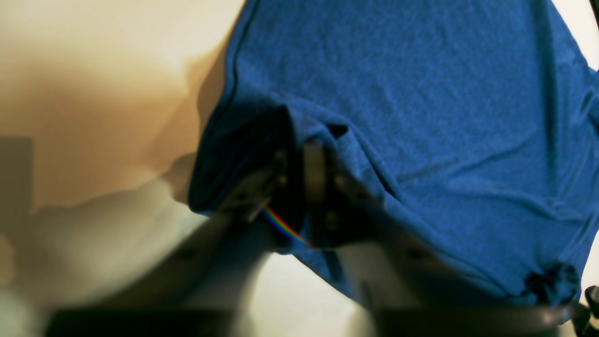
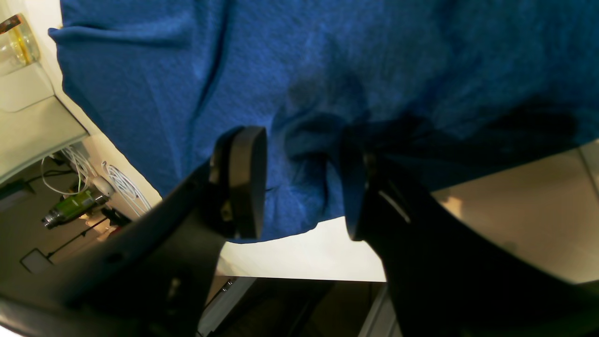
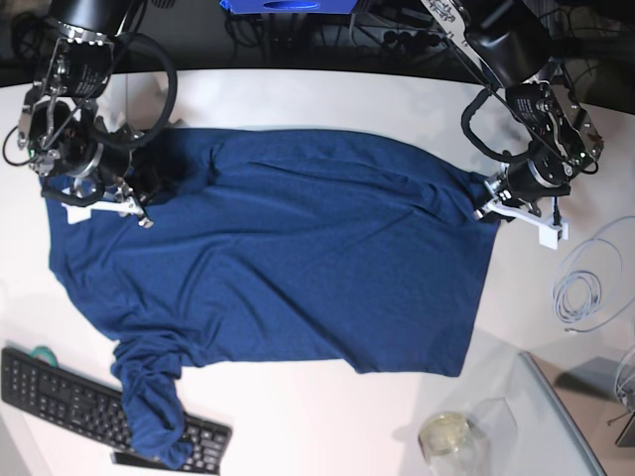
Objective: Layout the t-shirt on the table in an organized manner, then fold the t-shirt properly
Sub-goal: 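Lower the held corners onto the shirt and move the left gripper inward, then release the shoulder corners and lift both grippers off the shirt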
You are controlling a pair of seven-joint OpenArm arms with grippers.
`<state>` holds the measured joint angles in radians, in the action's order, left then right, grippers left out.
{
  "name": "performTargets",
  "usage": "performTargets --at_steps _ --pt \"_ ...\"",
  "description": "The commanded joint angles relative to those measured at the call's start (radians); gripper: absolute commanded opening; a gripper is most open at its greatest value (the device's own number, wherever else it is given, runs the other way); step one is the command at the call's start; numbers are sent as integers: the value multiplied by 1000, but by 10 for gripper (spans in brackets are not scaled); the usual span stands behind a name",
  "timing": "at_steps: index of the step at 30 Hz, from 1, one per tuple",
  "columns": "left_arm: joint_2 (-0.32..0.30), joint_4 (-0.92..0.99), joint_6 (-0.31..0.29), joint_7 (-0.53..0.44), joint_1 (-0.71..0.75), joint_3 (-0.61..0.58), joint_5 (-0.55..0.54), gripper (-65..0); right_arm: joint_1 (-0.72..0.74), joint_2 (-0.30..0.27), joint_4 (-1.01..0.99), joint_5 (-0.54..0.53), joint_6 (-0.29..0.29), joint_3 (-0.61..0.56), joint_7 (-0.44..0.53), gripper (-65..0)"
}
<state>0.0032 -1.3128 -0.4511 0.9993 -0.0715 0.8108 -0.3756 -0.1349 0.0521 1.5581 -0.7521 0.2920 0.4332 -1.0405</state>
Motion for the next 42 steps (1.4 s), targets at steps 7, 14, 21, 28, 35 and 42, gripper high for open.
performTargets --at_steps 7,14,21,28,35,42 --pt "1 -23 -8 -7 -32 -3 -18 -148 -15 -7 20 -16 -95 0 -4 -407" --pt "31 -17 -8 -7 -61 -3 -62 -138 -33 -7 20 -16 -113 0 2 -407" --pt "39 -21 -2 -7 -67 -115 -194 -138 -35 -7 20 -16 -113 0 -4 -408" --pt "40 -34 -2 -9 -109 -143 -213 -138 -52 -8 23 -16 -118 0 -1 -408" --pt "-67 -202 -7 -9 54 -84 -208 -138 -180 -34 230 -17 -271 2 121 -408" --pt "-177 -244 -12 -55 283 51 -208 -227 -245 -148 281 -7 -440 -101 138 -408"
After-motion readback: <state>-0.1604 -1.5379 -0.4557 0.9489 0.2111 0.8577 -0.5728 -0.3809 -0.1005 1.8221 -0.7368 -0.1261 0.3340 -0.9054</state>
